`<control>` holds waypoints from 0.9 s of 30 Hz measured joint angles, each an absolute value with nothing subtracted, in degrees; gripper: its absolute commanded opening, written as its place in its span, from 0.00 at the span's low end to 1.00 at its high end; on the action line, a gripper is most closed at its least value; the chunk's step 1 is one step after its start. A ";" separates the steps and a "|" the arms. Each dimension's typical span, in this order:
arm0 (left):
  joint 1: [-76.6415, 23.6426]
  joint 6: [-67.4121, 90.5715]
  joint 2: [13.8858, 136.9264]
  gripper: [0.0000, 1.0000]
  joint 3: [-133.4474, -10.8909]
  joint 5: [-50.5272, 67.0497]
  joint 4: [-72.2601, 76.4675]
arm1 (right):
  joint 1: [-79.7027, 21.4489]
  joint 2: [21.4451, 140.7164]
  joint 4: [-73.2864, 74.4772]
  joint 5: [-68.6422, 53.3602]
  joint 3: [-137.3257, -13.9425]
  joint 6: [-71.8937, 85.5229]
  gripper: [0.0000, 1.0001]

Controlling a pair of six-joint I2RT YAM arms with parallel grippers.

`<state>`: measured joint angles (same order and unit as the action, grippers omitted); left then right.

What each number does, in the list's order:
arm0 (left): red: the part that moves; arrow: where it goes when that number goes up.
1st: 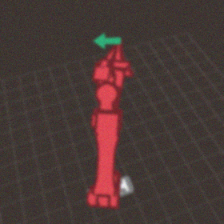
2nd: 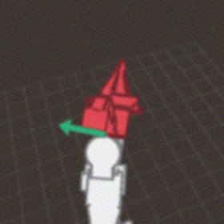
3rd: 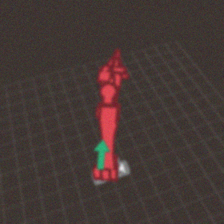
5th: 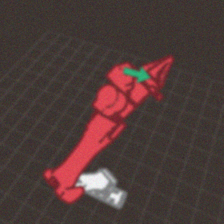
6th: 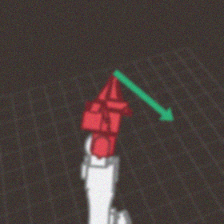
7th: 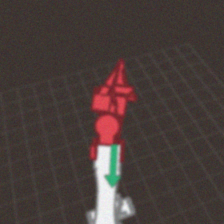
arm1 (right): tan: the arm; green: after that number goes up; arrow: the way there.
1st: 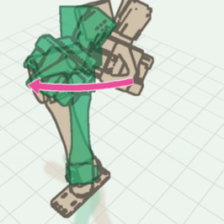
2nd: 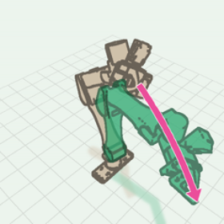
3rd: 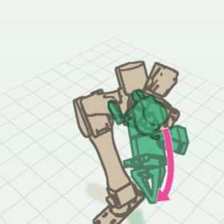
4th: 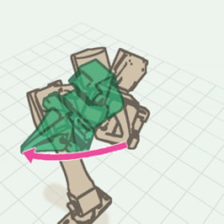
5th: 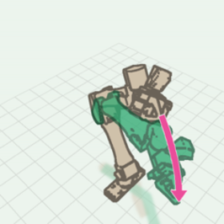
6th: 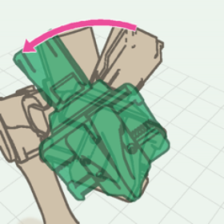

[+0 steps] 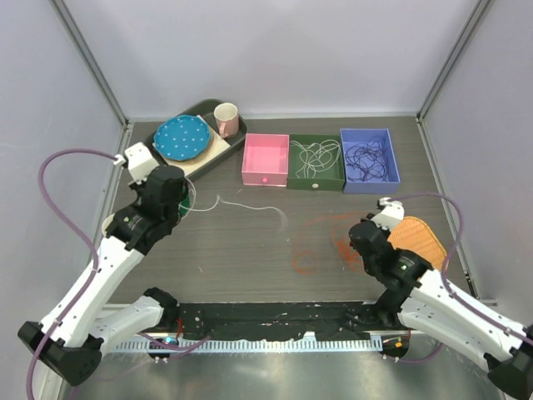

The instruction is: Untangle the cables

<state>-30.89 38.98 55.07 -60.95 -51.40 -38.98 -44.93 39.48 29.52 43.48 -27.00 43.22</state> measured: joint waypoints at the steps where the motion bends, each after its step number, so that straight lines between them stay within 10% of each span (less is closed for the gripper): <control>1: -30.02 39.03 53.98 0.00 -60.97 -51.55 -39.42 | -44.01 37.04 30.83 44.16 -26.96 44.03 0.01; 12: -28.51 36.69 53.32 0.01 -68.40 -51.88 -40.69 | -42.19 31.73 36.99 47.42 -26.79 46.22 0.01; 27: -28.42 31.07 66.59 0.00 -78.35 -18.94 -23.68 | -42.19 33.01 21.15 28.67 -21.21 36.97 0.01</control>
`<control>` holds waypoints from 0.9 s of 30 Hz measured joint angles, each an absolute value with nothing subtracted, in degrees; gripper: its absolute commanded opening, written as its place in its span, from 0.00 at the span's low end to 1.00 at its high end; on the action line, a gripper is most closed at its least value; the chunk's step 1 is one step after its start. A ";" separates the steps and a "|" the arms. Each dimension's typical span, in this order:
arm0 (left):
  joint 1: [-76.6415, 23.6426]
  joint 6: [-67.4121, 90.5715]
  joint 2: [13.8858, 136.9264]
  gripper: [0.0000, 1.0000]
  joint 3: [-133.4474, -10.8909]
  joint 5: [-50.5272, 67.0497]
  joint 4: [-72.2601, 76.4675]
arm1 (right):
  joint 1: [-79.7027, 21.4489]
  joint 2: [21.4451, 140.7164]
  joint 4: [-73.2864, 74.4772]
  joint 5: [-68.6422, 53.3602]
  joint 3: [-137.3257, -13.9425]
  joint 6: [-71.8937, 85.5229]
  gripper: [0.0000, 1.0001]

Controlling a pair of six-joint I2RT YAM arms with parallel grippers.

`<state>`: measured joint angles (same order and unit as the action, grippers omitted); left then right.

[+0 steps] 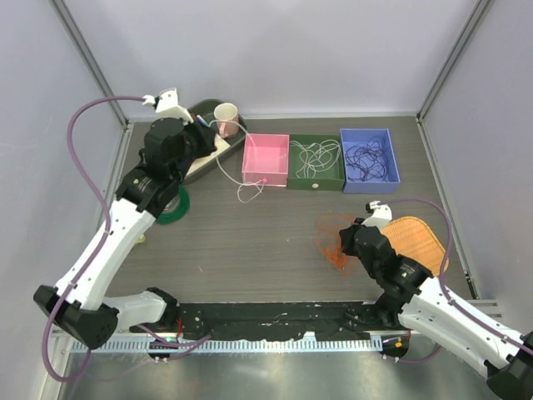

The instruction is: Untangle the cables

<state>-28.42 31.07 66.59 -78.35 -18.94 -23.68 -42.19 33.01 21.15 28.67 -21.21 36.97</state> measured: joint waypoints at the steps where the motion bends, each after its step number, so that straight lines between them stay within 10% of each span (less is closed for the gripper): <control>1: -28.42 31.09 68.27 0.01 -79.09 -16.80 -21.89 | -42.19 31.59 20.62 28.42 -20.64 36.97 0.01; 27: -32.21 35.57 123.61 0.00 -134.41 12.16 -14.55 | -42.19 34.02 11.42 26.57 -16.14 35.77 0.01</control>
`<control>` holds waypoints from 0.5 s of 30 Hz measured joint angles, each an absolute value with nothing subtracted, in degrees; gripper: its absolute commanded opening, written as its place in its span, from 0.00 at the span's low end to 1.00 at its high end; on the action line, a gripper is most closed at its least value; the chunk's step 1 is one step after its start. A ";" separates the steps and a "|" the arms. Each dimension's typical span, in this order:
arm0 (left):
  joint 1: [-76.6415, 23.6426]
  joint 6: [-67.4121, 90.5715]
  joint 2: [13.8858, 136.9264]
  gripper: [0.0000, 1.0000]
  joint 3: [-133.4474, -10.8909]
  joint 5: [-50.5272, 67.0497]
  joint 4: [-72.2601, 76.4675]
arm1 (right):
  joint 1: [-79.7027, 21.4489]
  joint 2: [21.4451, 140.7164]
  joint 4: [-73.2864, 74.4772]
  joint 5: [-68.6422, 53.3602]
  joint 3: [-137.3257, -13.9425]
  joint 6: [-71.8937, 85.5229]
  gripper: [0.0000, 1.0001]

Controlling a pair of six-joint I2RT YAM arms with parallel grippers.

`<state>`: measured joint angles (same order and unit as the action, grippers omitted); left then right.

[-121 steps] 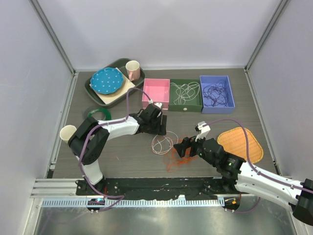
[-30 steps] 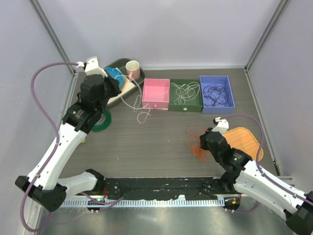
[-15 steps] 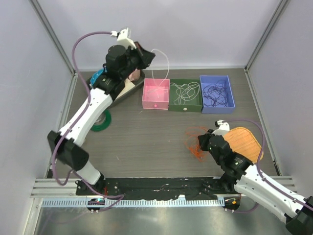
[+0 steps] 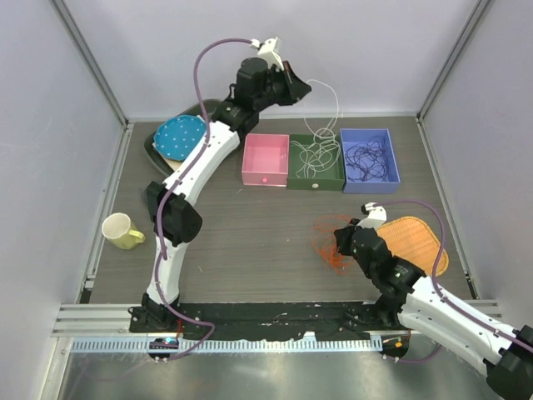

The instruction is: Untangle the cables

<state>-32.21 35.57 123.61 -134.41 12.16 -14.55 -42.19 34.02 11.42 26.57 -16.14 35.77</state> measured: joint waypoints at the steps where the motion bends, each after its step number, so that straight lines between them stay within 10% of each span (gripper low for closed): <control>1: -32.47 35.55 124.11 0.00 -134.41 11.99 -14.61 | -42.19 33.56 11.38 26.50 -16.12 35.77 0.01; 15: -33.19 32.47 132.99 0.00 -131.17 5.78 -14.41 | -42.17 29.65 11.97 26.44 -15.20 35.83 0.01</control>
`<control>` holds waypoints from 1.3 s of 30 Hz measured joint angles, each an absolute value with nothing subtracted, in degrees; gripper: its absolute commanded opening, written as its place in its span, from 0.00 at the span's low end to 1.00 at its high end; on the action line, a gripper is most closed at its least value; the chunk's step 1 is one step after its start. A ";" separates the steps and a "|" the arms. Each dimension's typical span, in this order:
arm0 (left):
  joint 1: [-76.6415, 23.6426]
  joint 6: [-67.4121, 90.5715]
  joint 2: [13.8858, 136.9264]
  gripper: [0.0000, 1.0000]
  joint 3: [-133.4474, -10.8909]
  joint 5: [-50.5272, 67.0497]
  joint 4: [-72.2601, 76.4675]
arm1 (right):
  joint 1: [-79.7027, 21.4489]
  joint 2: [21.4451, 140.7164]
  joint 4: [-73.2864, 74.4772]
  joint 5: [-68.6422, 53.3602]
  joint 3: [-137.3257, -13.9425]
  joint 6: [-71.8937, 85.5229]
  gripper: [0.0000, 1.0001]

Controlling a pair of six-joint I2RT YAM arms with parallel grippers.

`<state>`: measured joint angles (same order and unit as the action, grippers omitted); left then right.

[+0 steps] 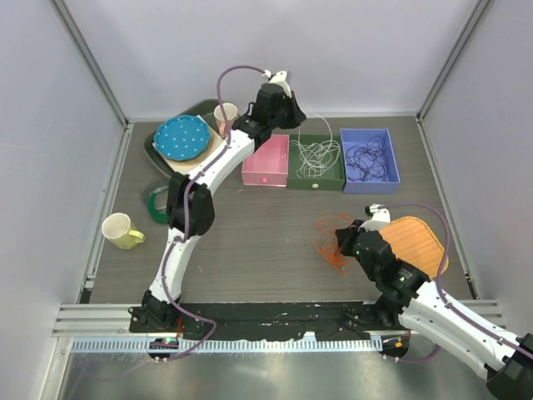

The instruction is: Untangle the cables

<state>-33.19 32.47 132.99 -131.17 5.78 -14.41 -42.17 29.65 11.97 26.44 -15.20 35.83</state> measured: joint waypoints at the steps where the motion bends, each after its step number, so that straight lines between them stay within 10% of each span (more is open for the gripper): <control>1: -33.21 32.42 134.02 0.00 -131.07 5.45 -14.41 | -42.19 29.78 12.05 26.44 -15.20 35.83 0.01; 14: -38.02 26.44 142.74 0.15 -132.31 -6.33 -16.38 | -42.17 32.38 12.03 26.44 -15.20 35.83 0.01; 26: -40.71 19.73 143.31 0.99 -133.08 -10.96 -18.33 | -42.19 32.36 12.01 26.44 -15.18 35.83 0.01; 39: -47.00 13.04 119.37 1.00 -116.29 -12.23 -20.64 | -42.19 32.36 12.16 26.44 -15.18 35.83 0.01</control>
<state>-47.00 13.04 119.37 -116.29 -12.23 -20.64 -42.19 32.36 12.16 26.44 -15.18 35.83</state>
